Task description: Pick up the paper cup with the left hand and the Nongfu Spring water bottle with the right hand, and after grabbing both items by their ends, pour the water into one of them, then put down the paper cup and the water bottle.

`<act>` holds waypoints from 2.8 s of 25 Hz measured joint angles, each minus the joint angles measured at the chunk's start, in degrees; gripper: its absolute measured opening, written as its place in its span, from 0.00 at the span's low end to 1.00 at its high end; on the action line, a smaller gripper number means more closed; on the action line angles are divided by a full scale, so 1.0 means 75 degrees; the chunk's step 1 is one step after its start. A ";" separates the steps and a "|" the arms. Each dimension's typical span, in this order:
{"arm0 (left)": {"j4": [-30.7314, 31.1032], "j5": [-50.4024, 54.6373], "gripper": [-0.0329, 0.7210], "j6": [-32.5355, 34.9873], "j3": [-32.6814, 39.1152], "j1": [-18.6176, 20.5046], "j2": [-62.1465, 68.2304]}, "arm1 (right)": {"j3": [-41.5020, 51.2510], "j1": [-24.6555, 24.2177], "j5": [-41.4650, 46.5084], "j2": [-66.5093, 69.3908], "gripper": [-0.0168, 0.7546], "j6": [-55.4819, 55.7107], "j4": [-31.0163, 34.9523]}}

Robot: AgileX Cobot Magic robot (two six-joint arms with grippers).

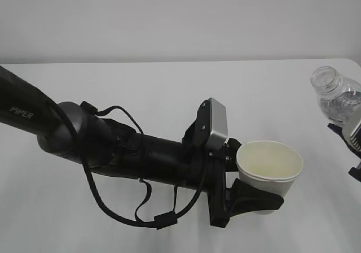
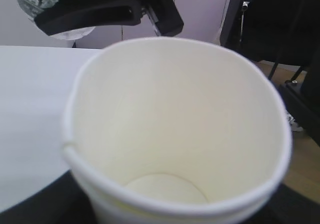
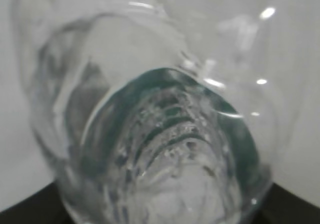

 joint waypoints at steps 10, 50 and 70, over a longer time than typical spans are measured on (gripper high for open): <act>-0.0096 0.0057 0.66 0.0000 0.0000 0.0000 0.0000 | 0.0000 0.0000 0.0000 0.0000 0.59 -0.0918 0.0017; -0.0127 0.0057 0.66 0.0000 0.0000 -0.0062 0.0000 | 0.0000 0.0000 -0.0338 0.0000 0.59 -0.3065 0.0017; -0.0338 0.0057 0.66 0.0000 0.0000 -0.0062 0.0000 | 0.0000 0.0000 -0.0690 0.0000 0.59 -0.3559 -0.0197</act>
